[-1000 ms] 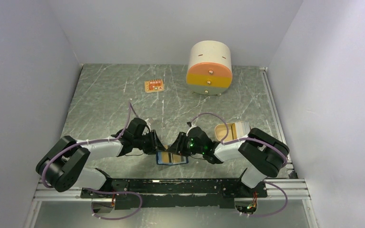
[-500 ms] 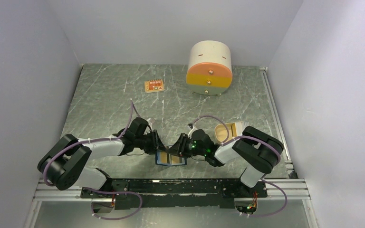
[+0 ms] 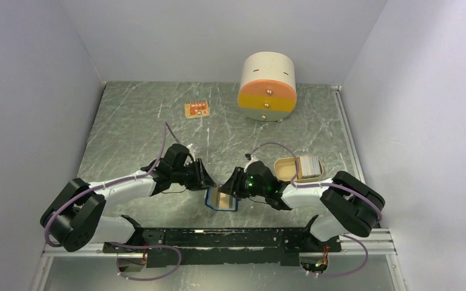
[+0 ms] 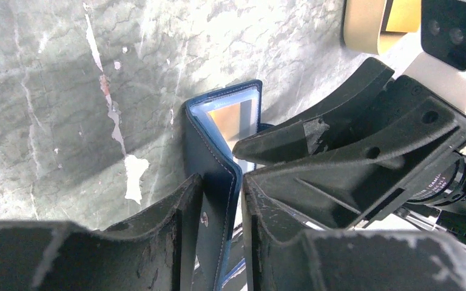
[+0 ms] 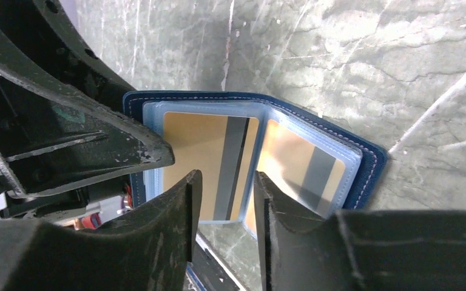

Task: Put the credit cards into the card holder
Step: Insert the credit card into the card holder.

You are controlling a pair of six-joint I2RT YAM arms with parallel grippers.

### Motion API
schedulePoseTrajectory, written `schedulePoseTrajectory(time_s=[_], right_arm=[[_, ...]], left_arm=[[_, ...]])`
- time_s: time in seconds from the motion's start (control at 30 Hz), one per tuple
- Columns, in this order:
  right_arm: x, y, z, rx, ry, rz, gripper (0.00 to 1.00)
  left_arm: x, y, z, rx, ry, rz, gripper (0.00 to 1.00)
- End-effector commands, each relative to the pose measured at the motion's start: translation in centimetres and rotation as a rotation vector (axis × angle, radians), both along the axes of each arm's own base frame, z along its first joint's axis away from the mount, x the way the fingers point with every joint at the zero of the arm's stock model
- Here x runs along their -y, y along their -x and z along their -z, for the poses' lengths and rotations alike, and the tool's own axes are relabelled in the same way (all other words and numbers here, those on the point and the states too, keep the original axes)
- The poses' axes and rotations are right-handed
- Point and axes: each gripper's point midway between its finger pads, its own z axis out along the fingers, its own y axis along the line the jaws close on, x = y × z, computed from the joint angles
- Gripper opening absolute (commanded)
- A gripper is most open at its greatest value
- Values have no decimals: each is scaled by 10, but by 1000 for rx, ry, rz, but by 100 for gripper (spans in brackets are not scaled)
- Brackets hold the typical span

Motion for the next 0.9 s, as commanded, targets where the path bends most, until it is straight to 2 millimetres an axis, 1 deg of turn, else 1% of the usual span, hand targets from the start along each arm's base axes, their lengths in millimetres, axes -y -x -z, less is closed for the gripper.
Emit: schedulePoseTrajectory(time_s=[0.0, 0.13, 0.33, 0.53, 0.6, 0.67, 0.77, 0.87], right_arm=[[9, -3, 10, 9, 73, 9, 38], [7, -1, 17, -6, 68, 1, 35], [7, 1, 25, -17, 80, -6, 34], [5, -4, 30, -11, 99, -10, 34], [4, -6, 30, -5, 103, -16, 32], [3, -7, 32, -4, 105, -19, 31], [1, -8, 32, -5, 104, -20, 29], [2, -7, 33, -7, 102, -19, 28]], left_arm=[[0, -2, -10, 28, -3, 0, 34], [-2, 1, -7, 21, -8, -1, 30], [-2, 2, -7, 23, 1, -1, 24], [3, 4, -15, 37, 43, 21, 26], [4, 4, -19, 46, 53, 24, 19], [4, 5, -23, 58, 66, 28, 17], [4, 6, -26, 72, 82, 29, 23], [4, 9, -27, 80, 103, 34, 21]])
